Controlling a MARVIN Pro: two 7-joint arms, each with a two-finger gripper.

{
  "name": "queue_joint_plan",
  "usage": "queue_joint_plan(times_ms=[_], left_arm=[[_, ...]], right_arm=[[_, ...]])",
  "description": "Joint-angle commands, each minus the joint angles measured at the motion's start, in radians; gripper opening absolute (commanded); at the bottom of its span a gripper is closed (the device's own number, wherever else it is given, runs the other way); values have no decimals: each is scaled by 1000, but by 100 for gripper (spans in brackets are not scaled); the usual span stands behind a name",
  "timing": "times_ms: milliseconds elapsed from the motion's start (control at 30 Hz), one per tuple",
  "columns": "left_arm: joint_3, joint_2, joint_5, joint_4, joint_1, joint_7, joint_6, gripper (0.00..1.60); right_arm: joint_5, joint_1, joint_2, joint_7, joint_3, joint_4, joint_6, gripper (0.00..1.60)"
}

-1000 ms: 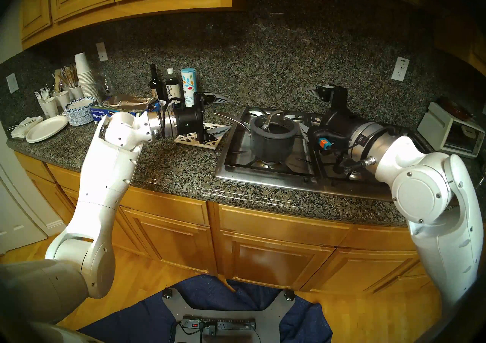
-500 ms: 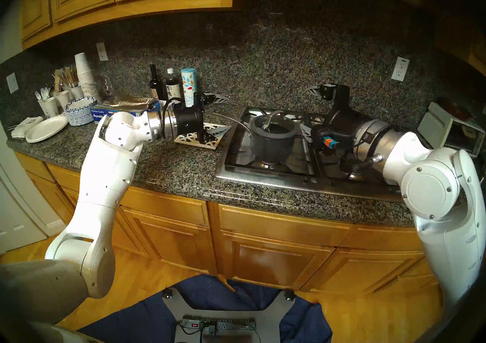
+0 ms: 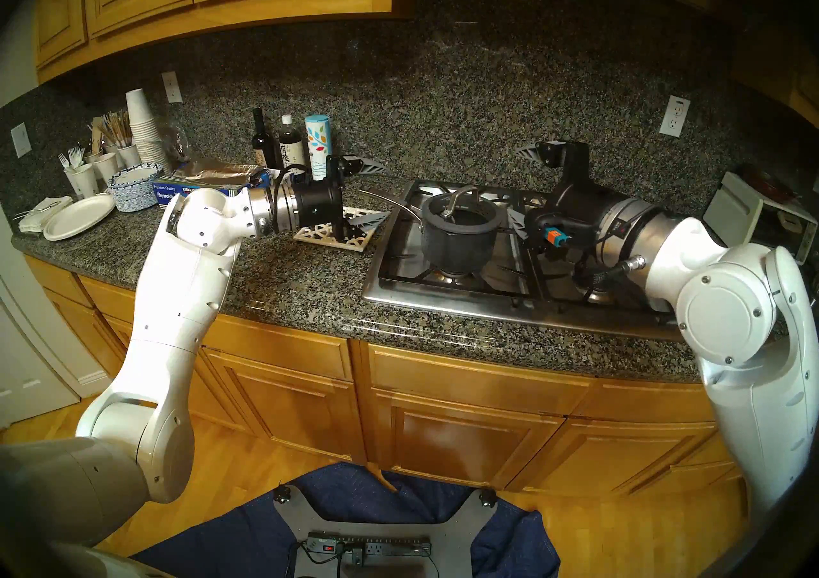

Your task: Pick up the pot, put it on the stove, take off the pot lid

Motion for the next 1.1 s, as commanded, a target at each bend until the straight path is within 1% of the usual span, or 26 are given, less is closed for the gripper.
queue_joint_plan(times_ms=[0,33,67,167,200,300,600,833,1067], left_arm=[[-2,1,-23,-25,-41,4,-2,160],[-2,1,-23,-25,-40,4,-2,160],[-2,1,-23,-25,-40,4,-2,160],[-2,1,-22,-25,-40,3,-2,160],[-2,1,-22,-25,-40,3,-2,160],[-2,1,-22,-25,-40,3,-2,160],[-2,1,-22,-25,-40,3,-2,160],[-2,1,-22,-25,-40,3,-2,160],[-2,1,-22,-25,-40,3,-2,160]], right_arm=[[-13,85,32,-30,-47,-2,10,160],[-13,95,35,-34,-61,6,8,160],[-13,95,35,-34,-61,6,8,160],[-20,133,42,-45,-107,30,7,160],[-20,133,42,-45,-107,30,7,160],[-26,166,43,-51,-140,51,6,160],[-34,215,44,-61,-183,91,-2,160],[-39,267,45,-71,-234,136,-20,160],[-45,306,41,-79,-270,177,-43,160]])
